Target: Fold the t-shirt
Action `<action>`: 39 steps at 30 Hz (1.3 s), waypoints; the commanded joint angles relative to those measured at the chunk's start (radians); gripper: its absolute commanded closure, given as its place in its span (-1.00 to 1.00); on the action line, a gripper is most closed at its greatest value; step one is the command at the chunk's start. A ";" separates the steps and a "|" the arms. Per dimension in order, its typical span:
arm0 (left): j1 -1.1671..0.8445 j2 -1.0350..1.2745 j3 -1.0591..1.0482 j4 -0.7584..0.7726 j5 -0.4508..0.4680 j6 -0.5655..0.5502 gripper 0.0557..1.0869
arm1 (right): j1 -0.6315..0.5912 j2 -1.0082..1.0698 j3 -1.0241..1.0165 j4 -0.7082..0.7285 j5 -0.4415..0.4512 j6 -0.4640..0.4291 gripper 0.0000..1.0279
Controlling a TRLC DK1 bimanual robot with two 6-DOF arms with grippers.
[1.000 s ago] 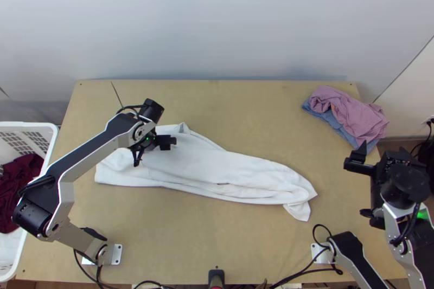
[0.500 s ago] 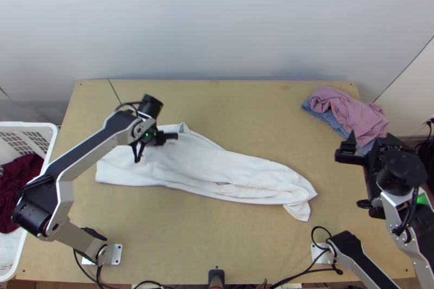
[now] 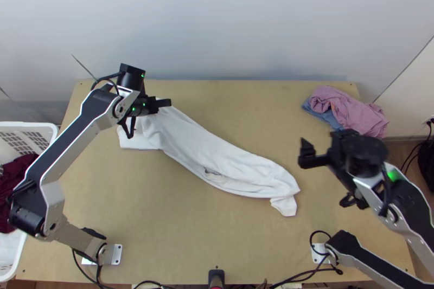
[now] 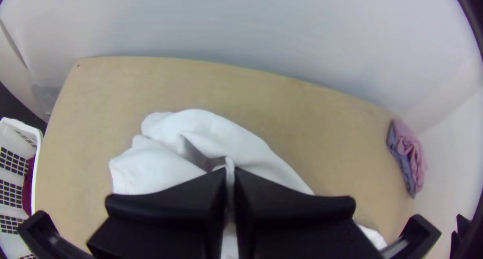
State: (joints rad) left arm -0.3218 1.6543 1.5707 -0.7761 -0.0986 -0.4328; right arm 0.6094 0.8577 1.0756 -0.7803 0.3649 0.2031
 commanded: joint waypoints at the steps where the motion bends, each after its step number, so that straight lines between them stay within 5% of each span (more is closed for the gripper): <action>1: 0.033 0.085 0.048 0.014 -0.030 0.000 -0.32 | 0.084 0.141 0.072 -0.010 -0.095 0.075 -0.91; 3: 0.032 0.093 0.071 0.015 -0.036 -0.012 -0.72 | 0.116 0.168 0.067 0.007 -0.100 0.075 -0.91; 4: 0.030 0.093 0.080 0.015 -0.036 -0.020 -0.76 | 0.127 0.184 0.061 0.019 -0.100 0.075 -0.91; 8: 0.023 0.084 0.149 -0.041 -0.018 -0.018 -0.81 | 0.156 0.262 0.067 0.042 -0.127 0.087 -0.91; 14: -0.005 0.027 0.219 -0.310 0.215 -0.063 -0.88 | 0.222 0.354 0.067 0.041 -0.304 0.156 -0.91; 26: -0.022 -0.139 -0.078 -0.315 0.217 -0.046 -0.88 | 0.355 0.649 0.152 0.015 -0.704 0.271 -0.86; 39: 0.046 -0.272 -0.238 -0.316 0.215 -0.040 -0.88 | 0.386 0.929 0.215 0.210 -0.633 0.237 -0.88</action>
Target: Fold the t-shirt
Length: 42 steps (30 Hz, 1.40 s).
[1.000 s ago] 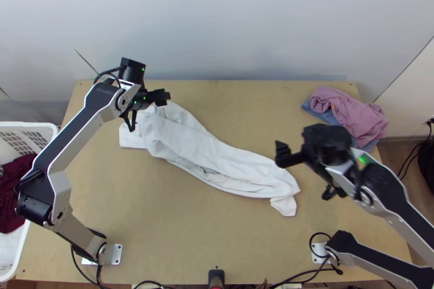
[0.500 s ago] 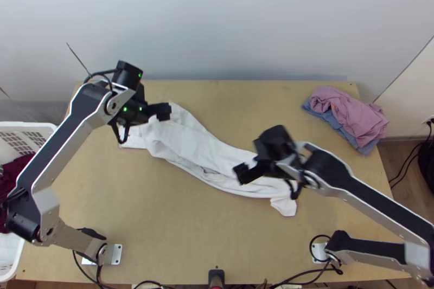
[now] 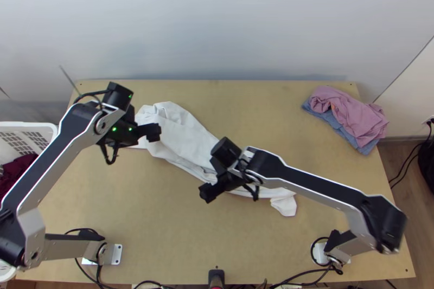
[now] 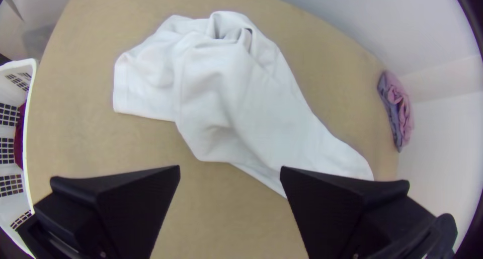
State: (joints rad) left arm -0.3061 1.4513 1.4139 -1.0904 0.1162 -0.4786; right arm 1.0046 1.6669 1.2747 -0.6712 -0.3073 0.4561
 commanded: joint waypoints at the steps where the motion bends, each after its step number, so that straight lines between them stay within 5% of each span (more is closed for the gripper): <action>1: 0.038 -0.078 -0.090 -0.002 0.000 0.011 -0.88 | -0.011 0.128 0.015 0.111 0.053 -0.025 -0.88; 18: 0.053 -0.149 -0.170 -0.012 0.000 0.006 -0.88 | -0.014 0.266 0.124 0.180 0.186 -0.089 -0.86; 23: 0.065 -0.161 -0.176 -0.016 -0.003 0.009 -0.88 | -0.008 0.289 0.133 0.191 0.192 -0.093 -0.40; 27: 0.079 -0.161 -0.179 -0.017 -0.003 0.012 -0.88 | -0.009 0.291 0.135 0.216 0.192 -0.120 0.66; 32: 0.088 -0.163 -0.182 -0.017 -0.003 0.015 -0.88 | -0.011 0.283 0.141 0.216 0.237 -0.148 0.94; 42: 0.093 -0.166 -0.179 -0.017 -0.001 0.014 -0.88 | -0.067 0.189 0.204 0.174 0.297 -0.152 0.95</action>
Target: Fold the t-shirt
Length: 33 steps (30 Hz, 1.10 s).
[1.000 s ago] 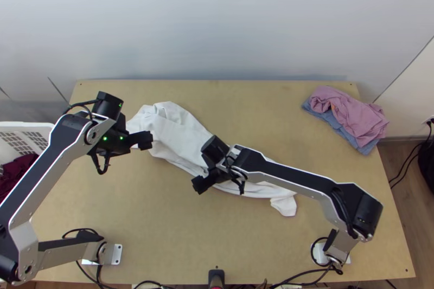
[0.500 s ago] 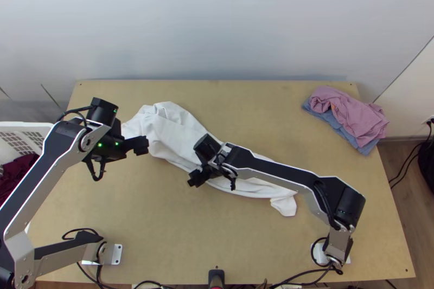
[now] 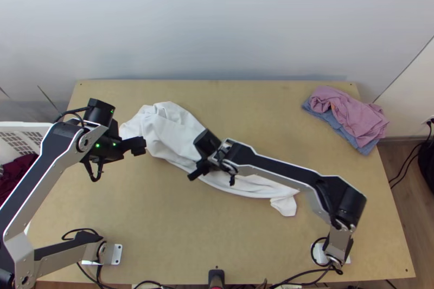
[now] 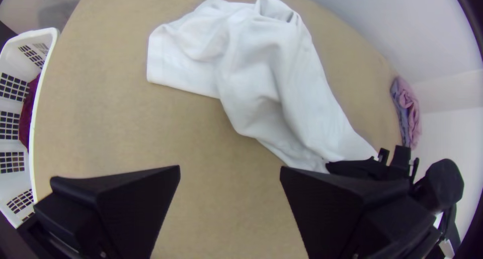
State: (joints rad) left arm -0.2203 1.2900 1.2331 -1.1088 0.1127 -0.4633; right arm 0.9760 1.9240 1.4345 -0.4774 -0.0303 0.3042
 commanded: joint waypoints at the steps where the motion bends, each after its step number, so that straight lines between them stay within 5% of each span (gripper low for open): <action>1: 0.010 -0.006 0.002 0.001 0.002 -0.001 -0.88 | -0.045 -0.082 0.064 -0.036 0.018 0.000 0.95; 14: 0.019 -0.017 -0.004 0.049 0.001 -0.018 -0.90 | -0.191 -0.200 0.425 -0.299 0.015 0.003 0.94; 33: 0.006 0.095 -0.037 0.175 -0.005 0.002 -0.90 | -0.775 -0.132 0.480 -0.210 0.015 -0.011 0.94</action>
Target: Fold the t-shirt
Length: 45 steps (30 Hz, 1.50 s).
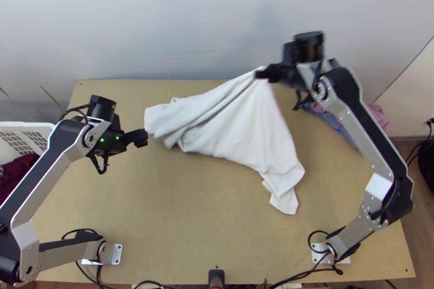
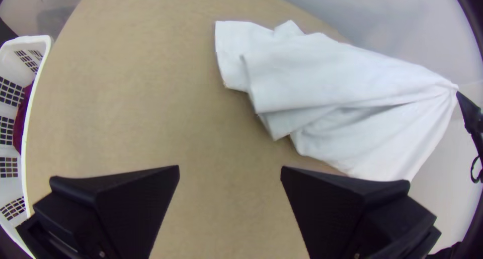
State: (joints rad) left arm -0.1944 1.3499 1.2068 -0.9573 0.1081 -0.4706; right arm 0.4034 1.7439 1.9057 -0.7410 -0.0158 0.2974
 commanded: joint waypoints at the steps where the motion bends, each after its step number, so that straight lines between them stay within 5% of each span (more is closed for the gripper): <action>1: -0.027 0.038 -0.012 0.025 -0.001 0.009 -0.90 | -0.232 0.055 0.004 0.065 0.002 -0.004 0.95; 18: -0.111 0.143 0.002 0.129 0.004 0.006 -0.90 | -0.554 0.011 -0.278 0.163 0.070 -0.004 0.94; 40: -0.277 0.973 1.048 0.161 -0.100 0.016 -0.90 | -0.410 -0.116 -0.485 0.167 0.068 0.048 0.94; 45: -0.321 1.046 1.082 0.250 -0.142 0.040 -0.90 | -0.388 -0.121 -0.496 0.167 0.070 0.071 0.94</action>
State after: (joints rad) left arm -0.4526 2.2513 2.1464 -0.7738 0.0101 -0.4553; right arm -0.0139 1.6348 1.4326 -0.5732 0.0528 0.3412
